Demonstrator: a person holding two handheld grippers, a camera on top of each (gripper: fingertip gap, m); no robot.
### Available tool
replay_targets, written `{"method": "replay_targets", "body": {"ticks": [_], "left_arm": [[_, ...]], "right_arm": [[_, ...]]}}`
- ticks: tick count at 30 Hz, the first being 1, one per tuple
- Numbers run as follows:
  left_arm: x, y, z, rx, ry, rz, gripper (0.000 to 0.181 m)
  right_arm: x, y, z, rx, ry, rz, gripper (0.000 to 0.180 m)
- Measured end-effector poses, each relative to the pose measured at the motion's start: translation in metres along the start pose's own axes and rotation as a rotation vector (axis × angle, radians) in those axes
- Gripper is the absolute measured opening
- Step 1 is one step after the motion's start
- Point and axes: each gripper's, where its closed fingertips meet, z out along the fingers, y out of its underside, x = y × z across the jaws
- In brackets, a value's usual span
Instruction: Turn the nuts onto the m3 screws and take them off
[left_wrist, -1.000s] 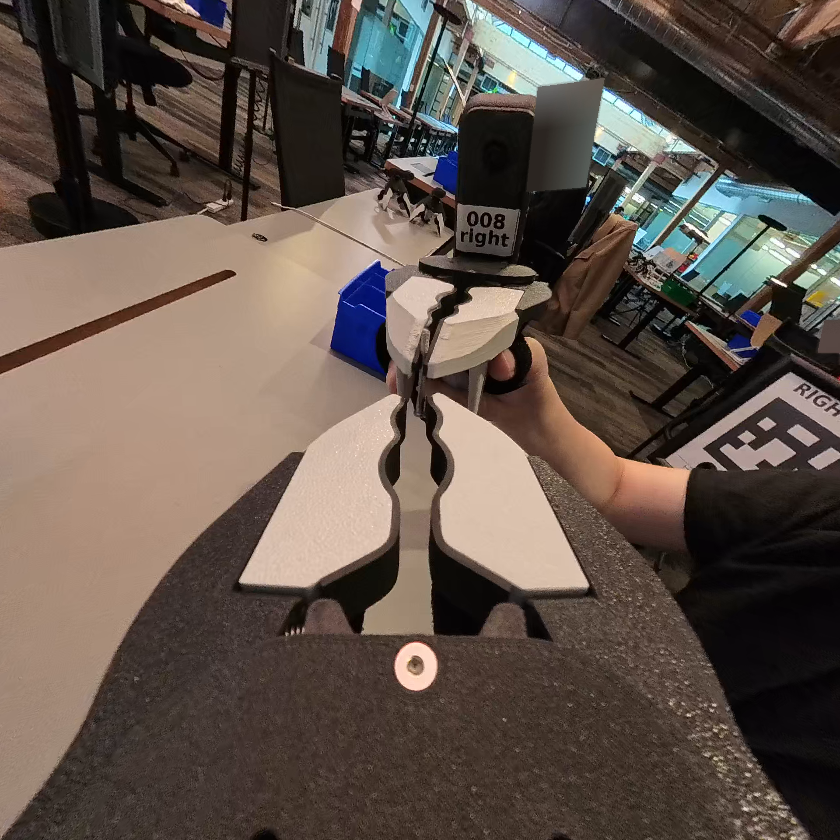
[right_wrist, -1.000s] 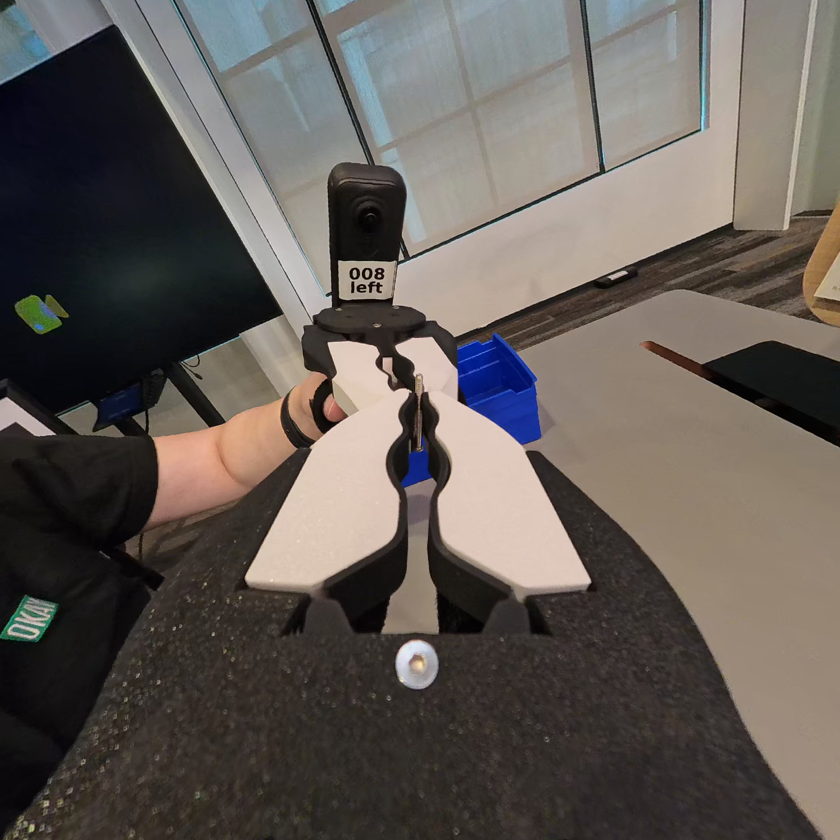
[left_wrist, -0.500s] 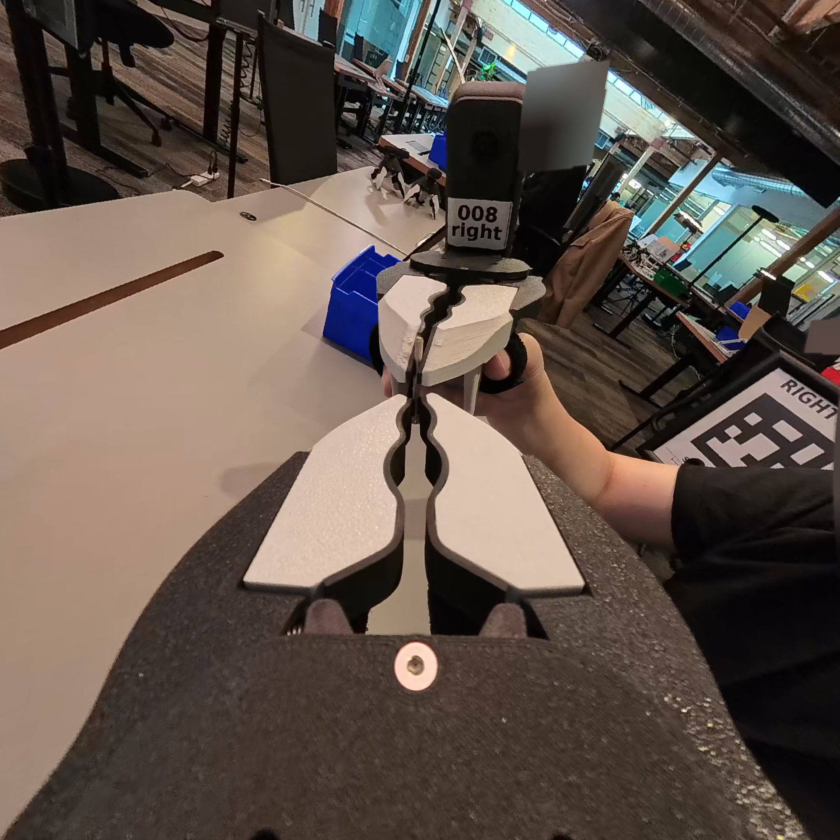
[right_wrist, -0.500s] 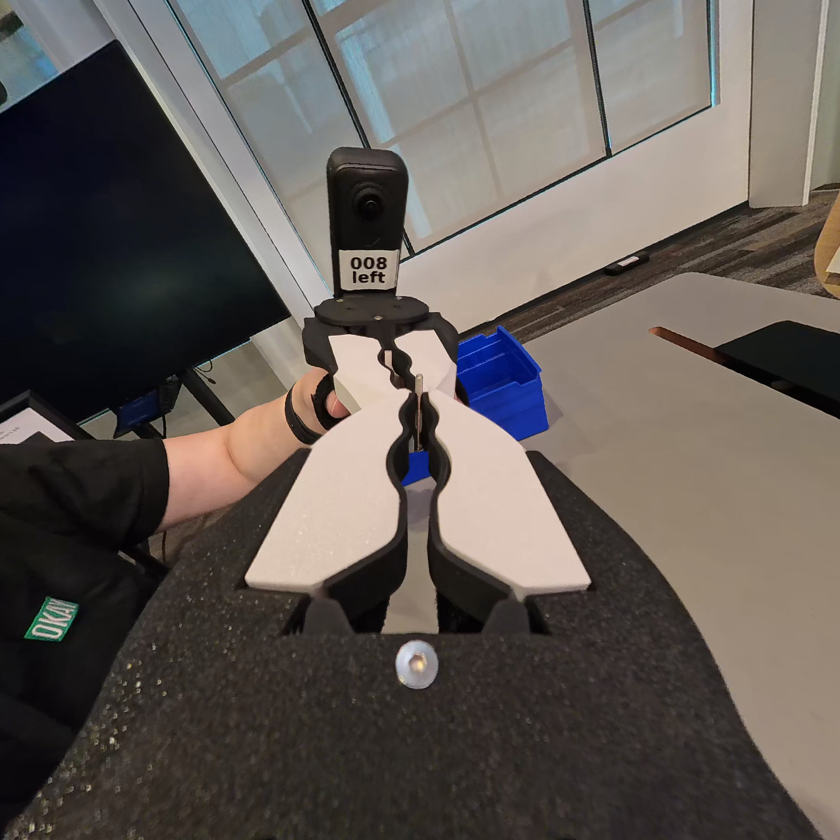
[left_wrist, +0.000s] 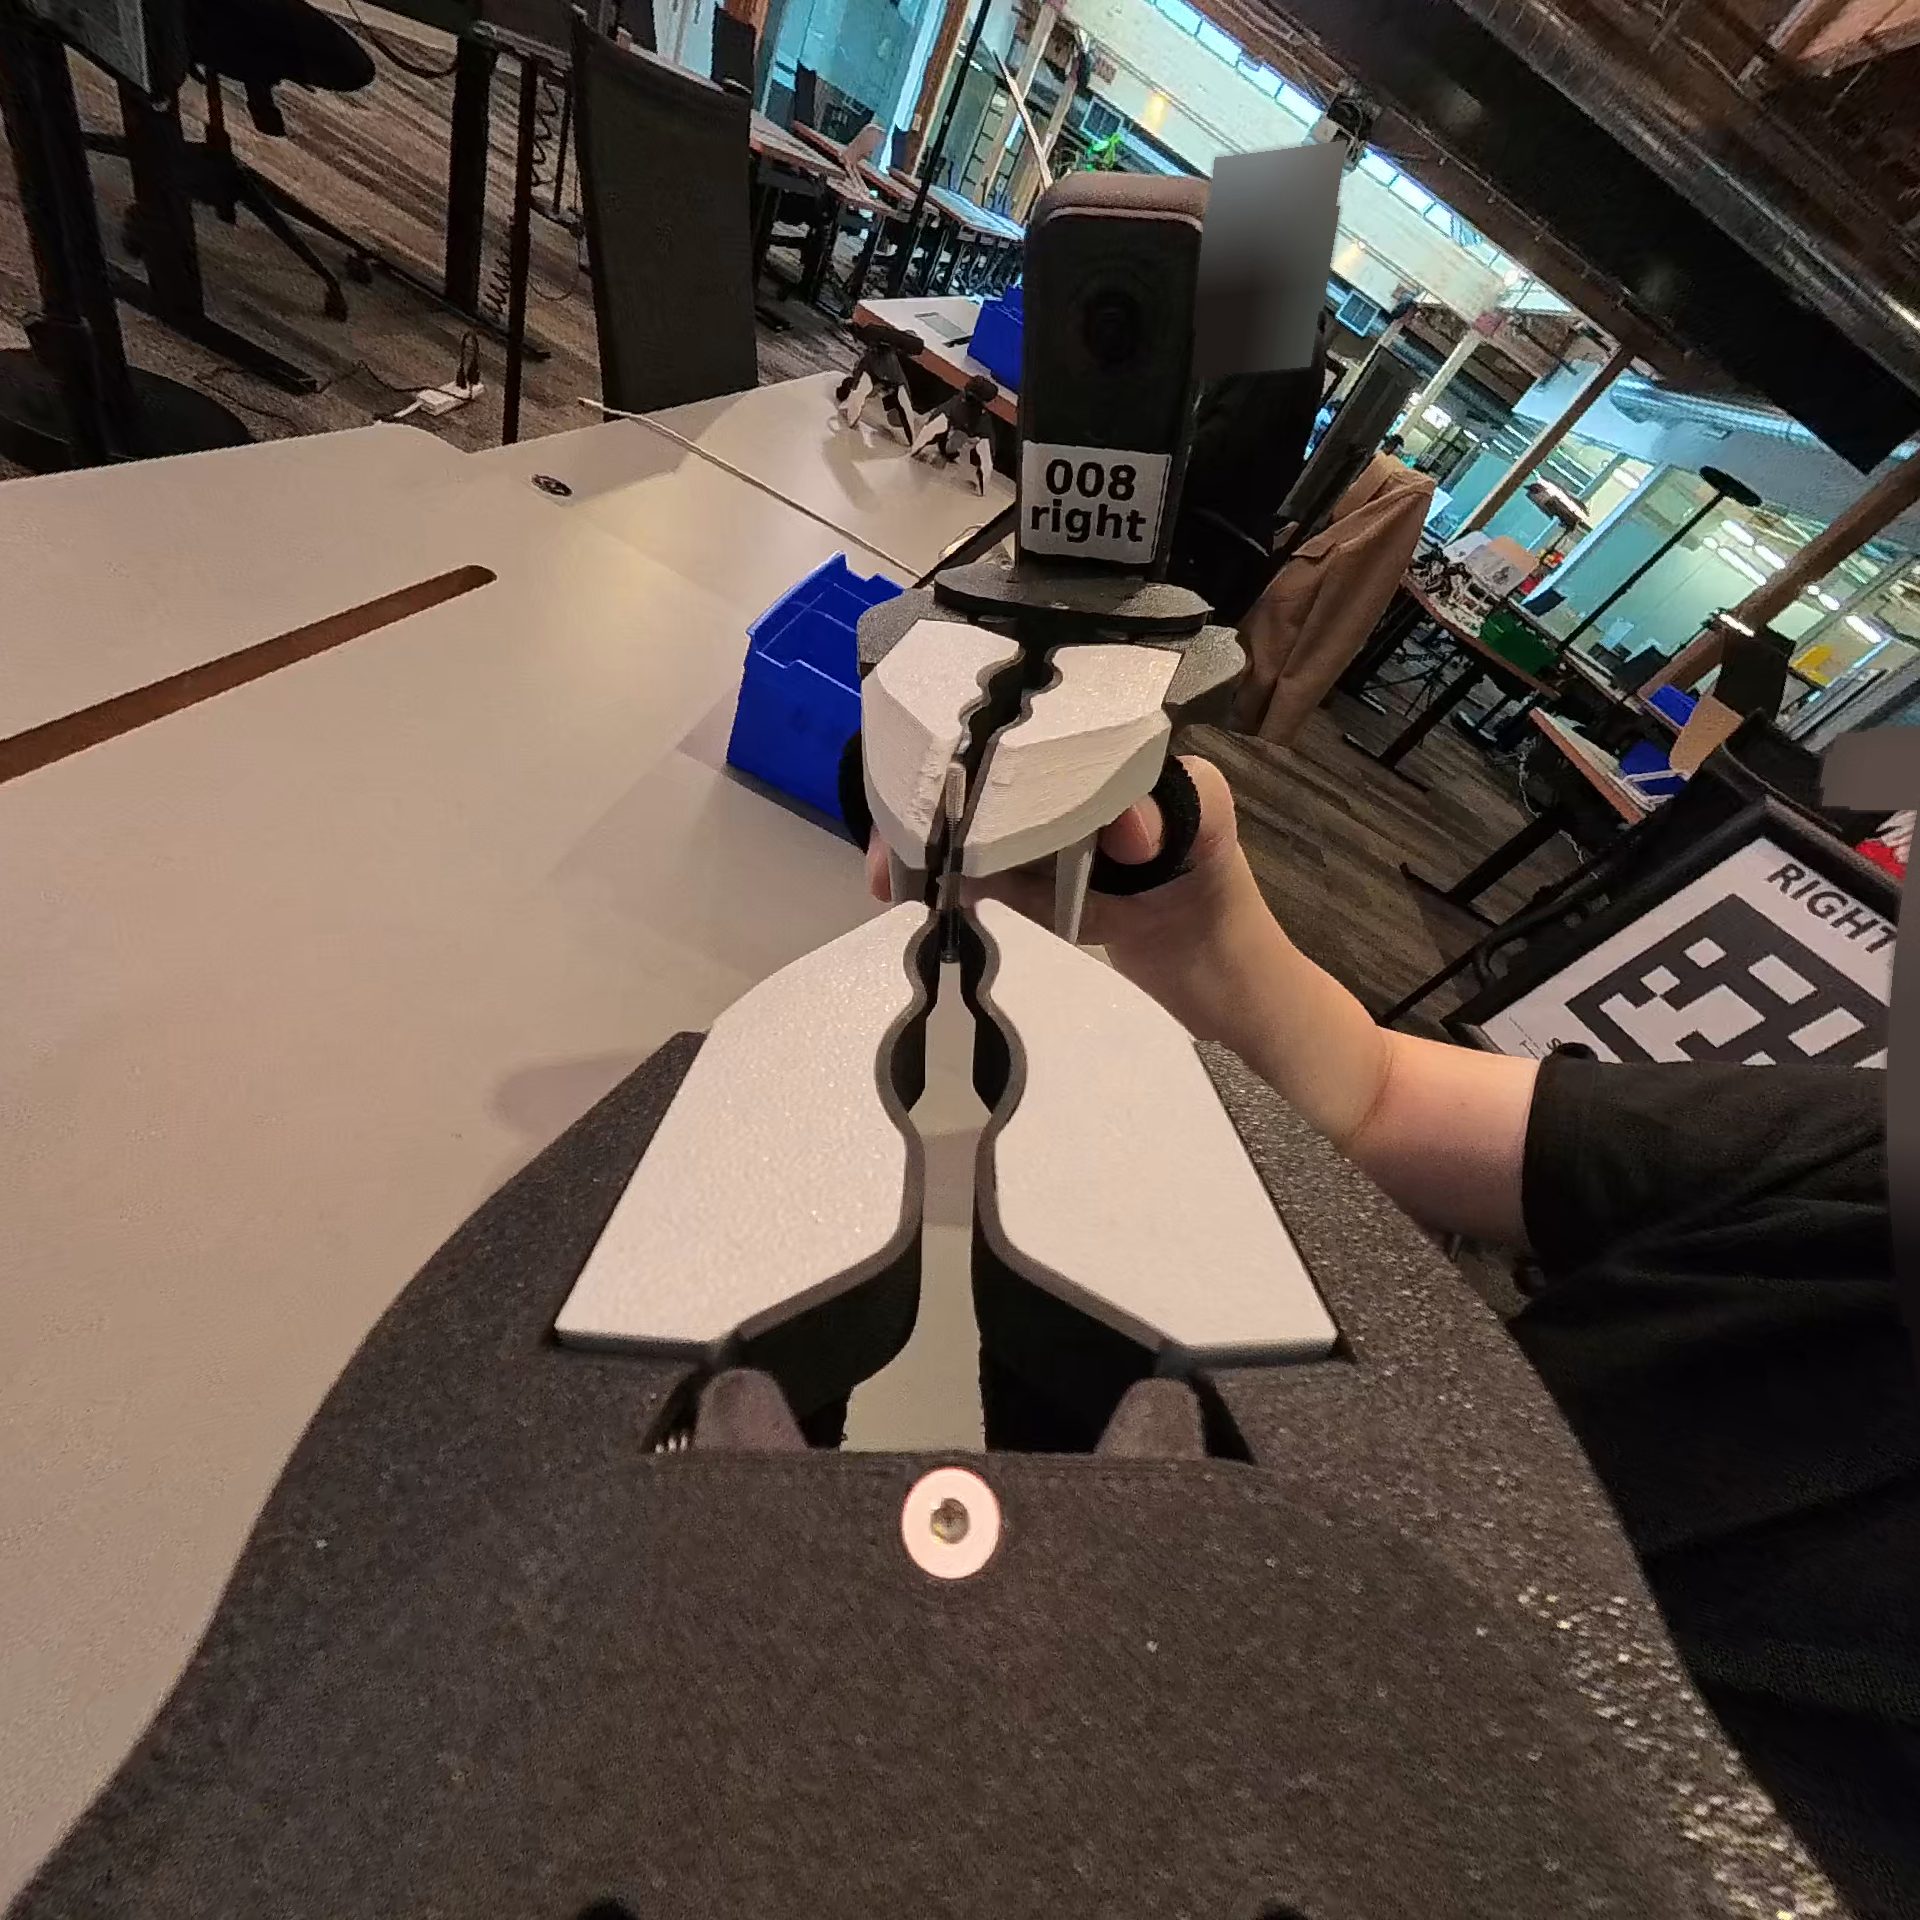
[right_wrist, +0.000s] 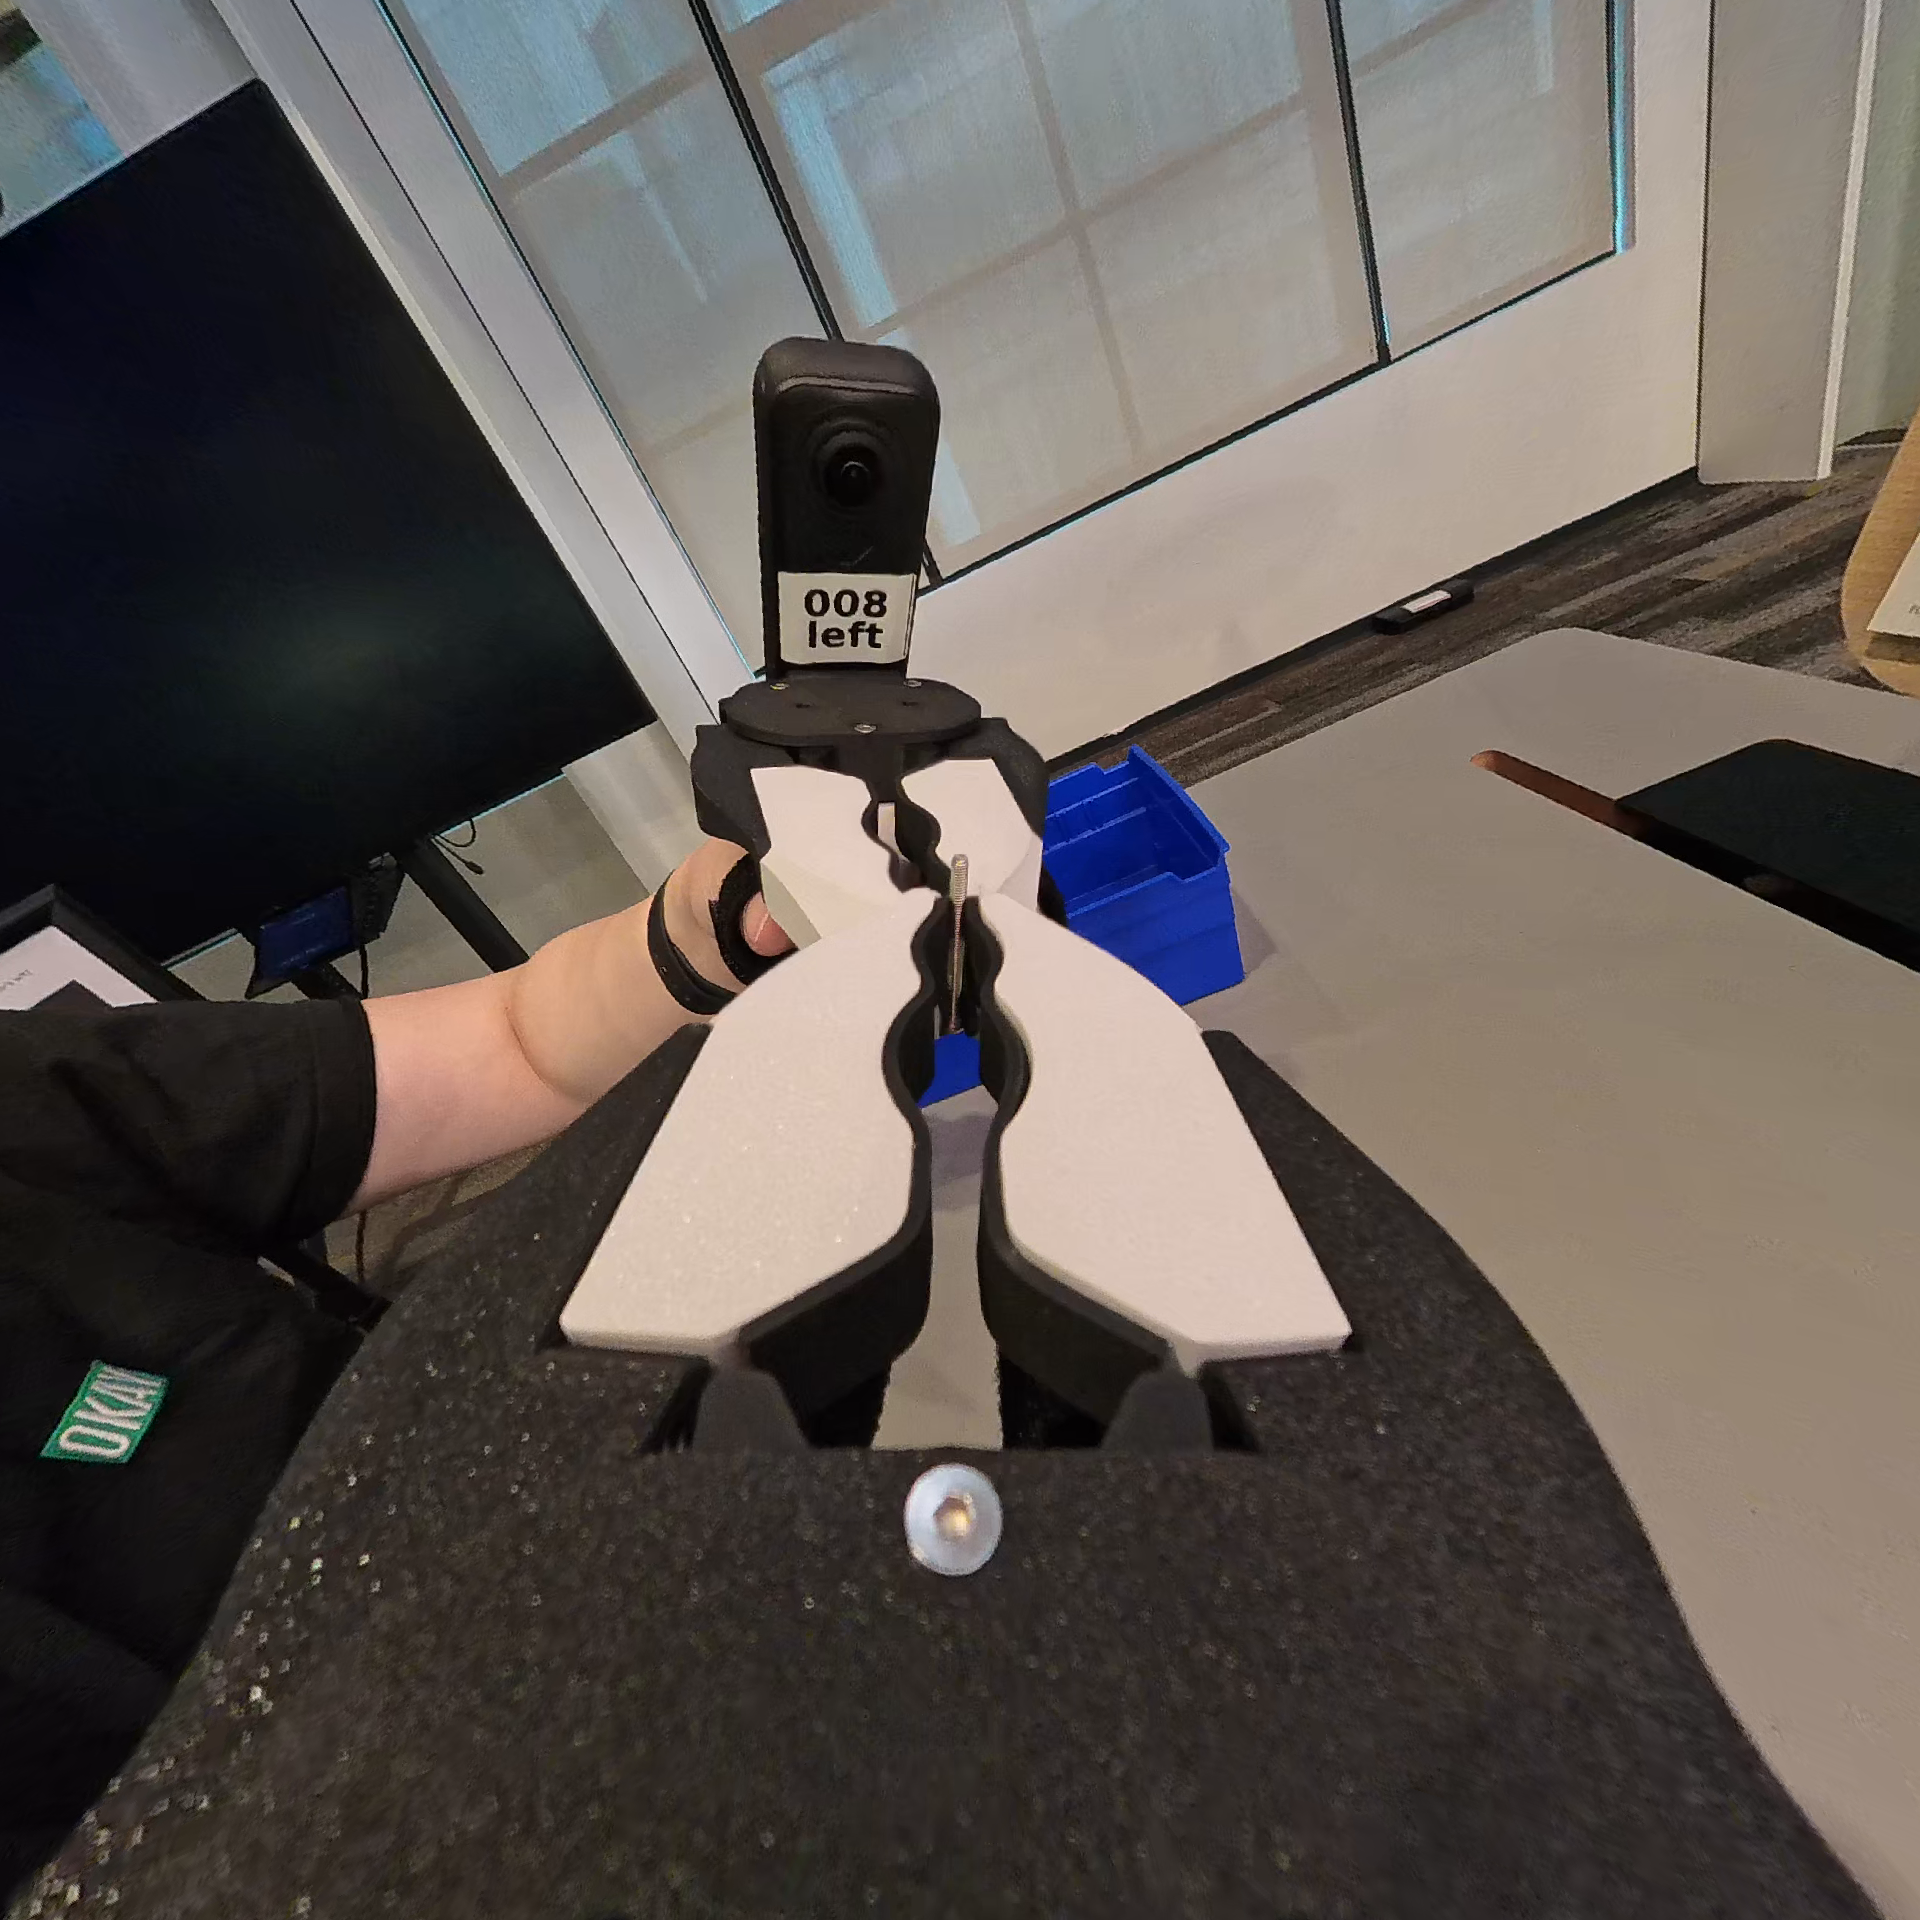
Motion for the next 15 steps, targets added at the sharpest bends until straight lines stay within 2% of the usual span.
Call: {"method": "replay_targets", "body": {"ticks": [15], "left_arm": [[-0.0022,0.0020,0.0007,0.000,-0.011,0.000,0.002]], "right_arm": [[0.0015,0.0020,-0.0003,-0.005,0.005,-0.003,0.002]]}}
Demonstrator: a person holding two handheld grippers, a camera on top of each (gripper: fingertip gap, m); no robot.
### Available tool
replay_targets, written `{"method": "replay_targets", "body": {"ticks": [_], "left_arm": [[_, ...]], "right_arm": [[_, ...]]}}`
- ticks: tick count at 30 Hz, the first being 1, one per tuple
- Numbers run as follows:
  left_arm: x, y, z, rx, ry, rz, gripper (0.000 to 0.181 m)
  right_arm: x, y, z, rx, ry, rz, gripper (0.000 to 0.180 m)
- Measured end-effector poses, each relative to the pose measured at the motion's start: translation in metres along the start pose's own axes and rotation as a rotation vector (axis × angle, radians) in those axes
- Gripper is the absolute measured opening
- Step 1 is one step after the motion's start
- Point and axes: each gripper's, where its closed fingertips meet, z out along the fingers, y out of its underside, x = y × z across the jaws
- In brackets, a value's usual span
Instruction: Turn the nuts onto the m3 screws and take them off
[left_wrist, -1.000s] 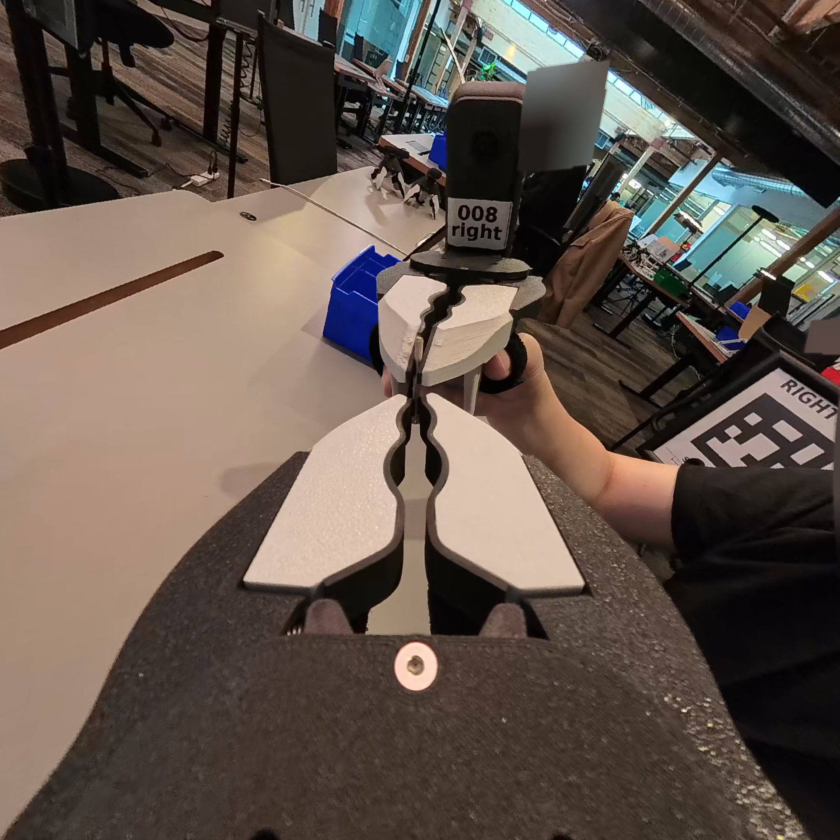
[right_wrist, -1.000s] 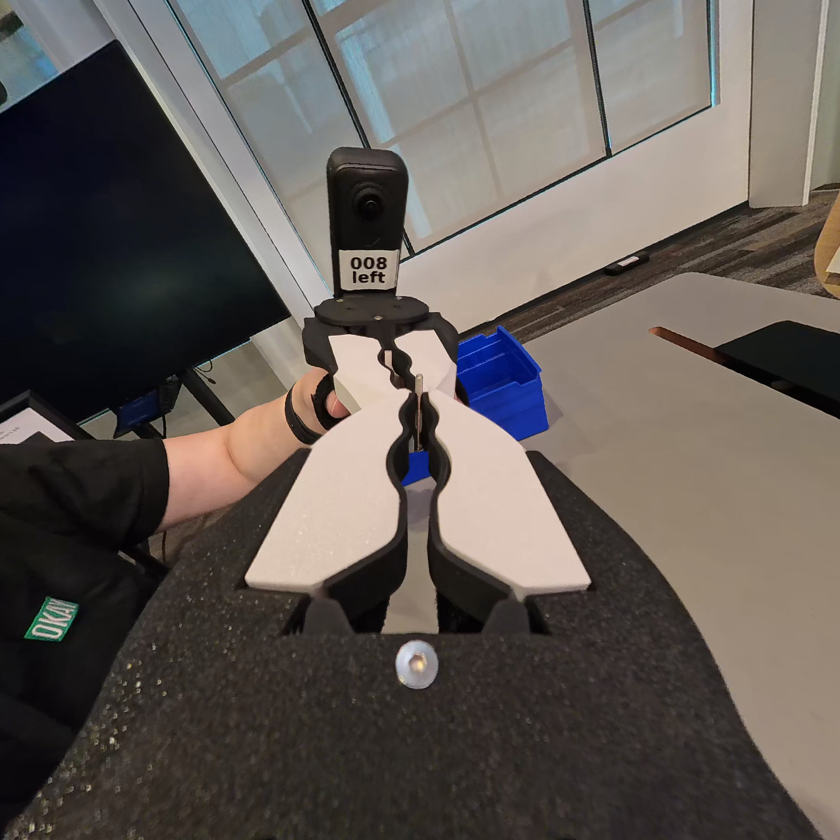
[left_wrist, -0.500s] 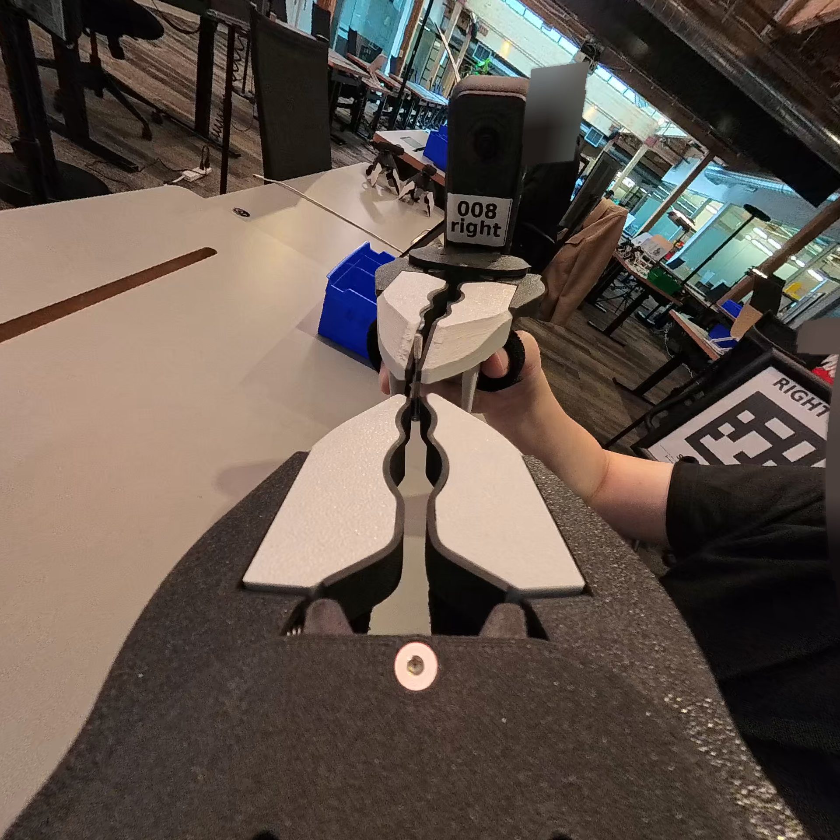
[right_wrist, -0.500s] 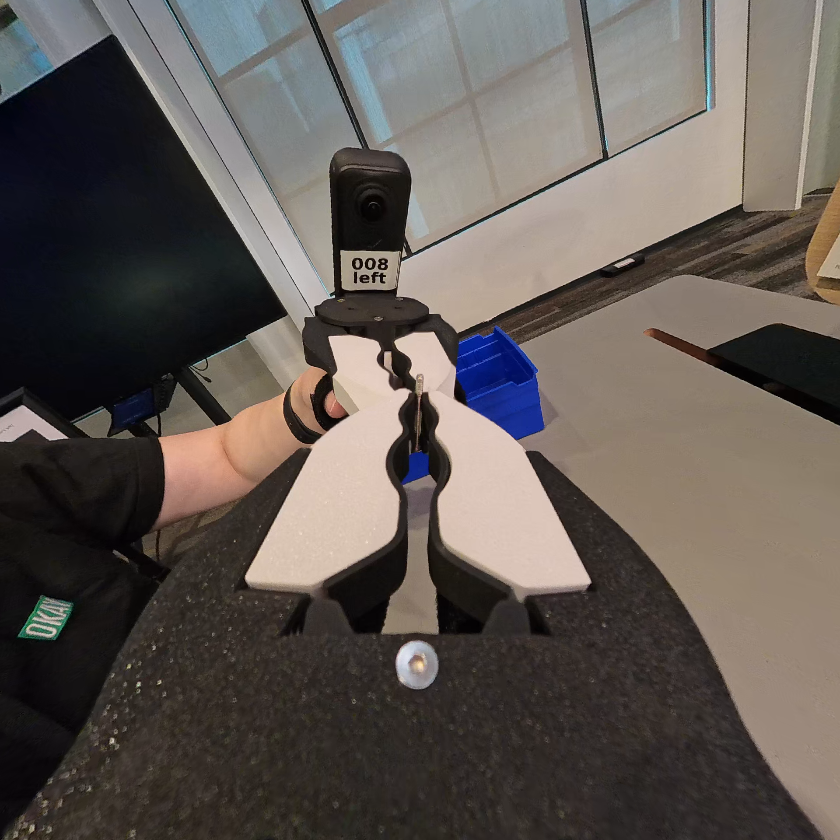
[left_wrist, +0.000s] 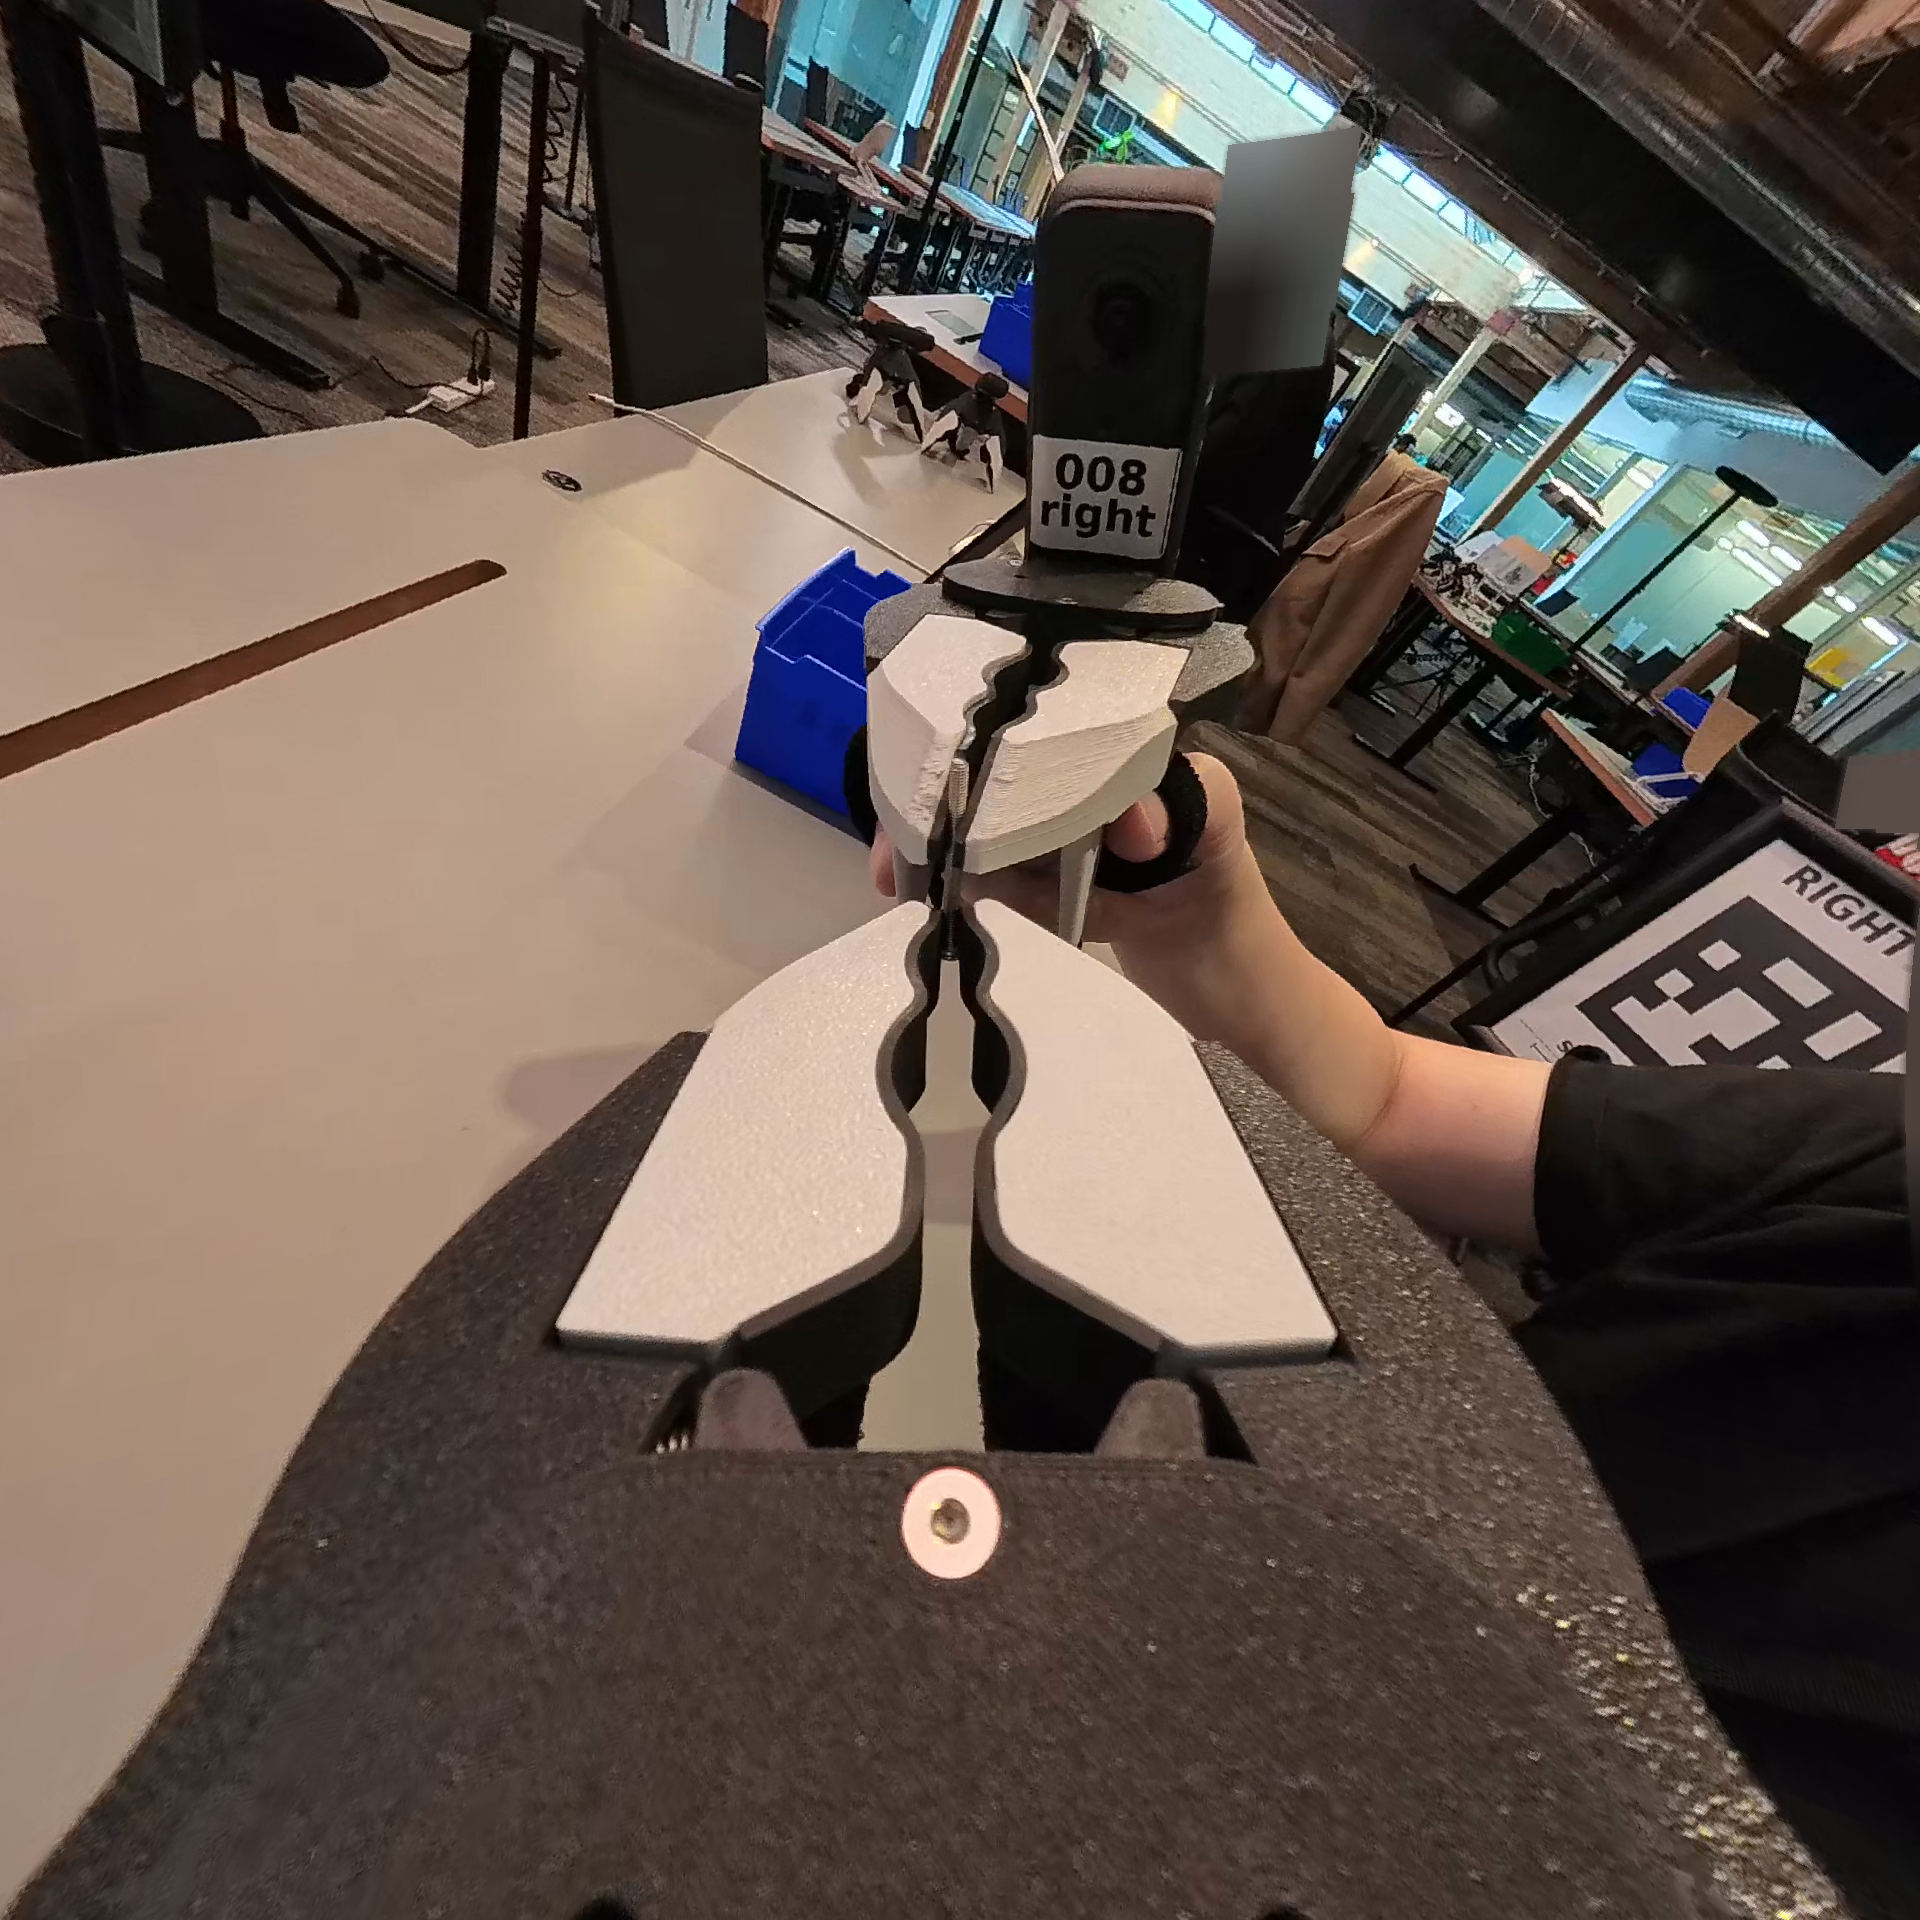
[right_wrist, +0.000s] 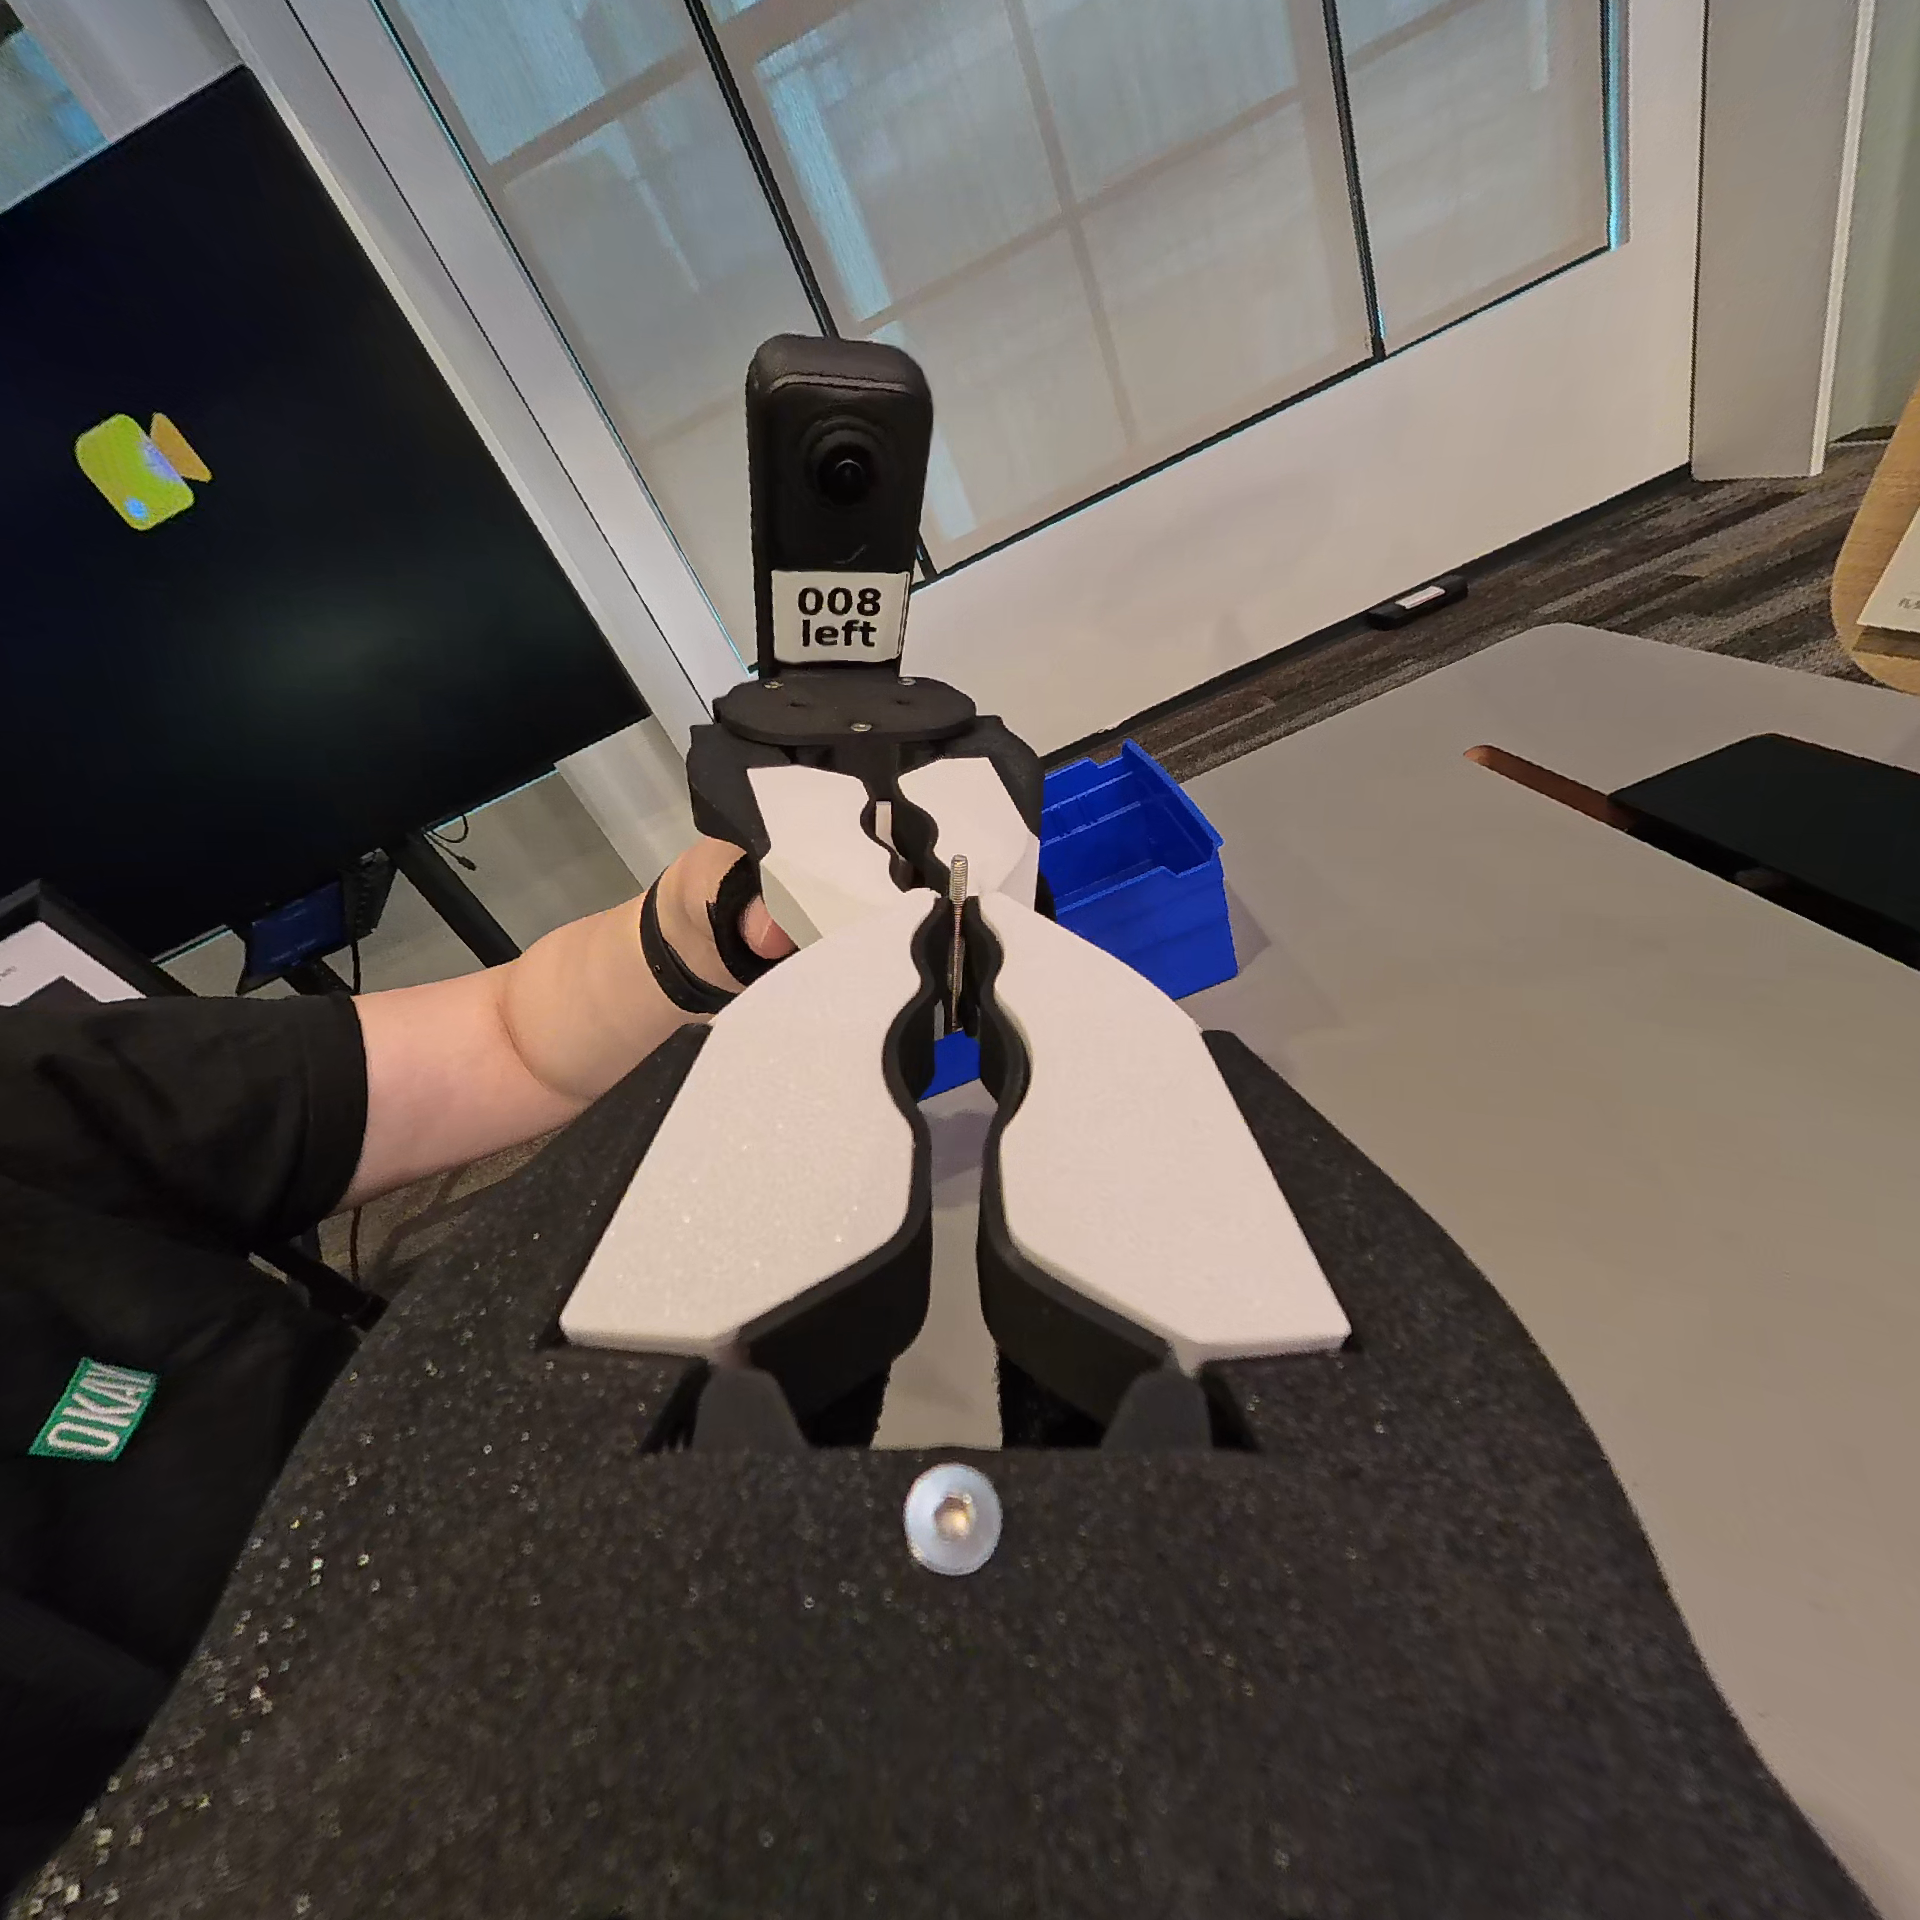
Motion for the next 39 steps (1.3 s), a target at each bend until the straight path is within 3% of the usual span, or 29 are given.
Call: {"method": "replay_targets", "body": {"ticks": [13,17,23,26,32,39], "left_arm": [[0.000,0.003,-0.004,-0.002,-0.030,0.063,0.002],[0.003,0.001,-0.008,0.021,-0.023,0.075,0.002],[-0.003,0.005,-0.023,0.021,-0.072,0.097,0.002],[-0.007,0.009,-0.037,0.021,-0.125,0.120,0.002],[-0.011,0.024,-0.067,0.005,-0.239,0.185,0.002],[-0.013,0.048,-0.089,-0.034,-0.349,0.242,0.002]], "right_arm": [[-0.002,0.003,0.004,-0.007,-0.009,-0.036,0.002],[0.001,-0.005,0.001,0.042,0.029,-0.069,0.020],[0.005,-0.005,-0.012,0.053,0.050,-0.180,0.016],[0.020,0.023,-0.011,-0.008,0.050,-0.236,0.018],[0.059,0.127,0.011,-0.307,-0.020,-0.363,0.014],[0.100,0.189,0.042,-0.589,-0.031,-0.509,0.015]]}}
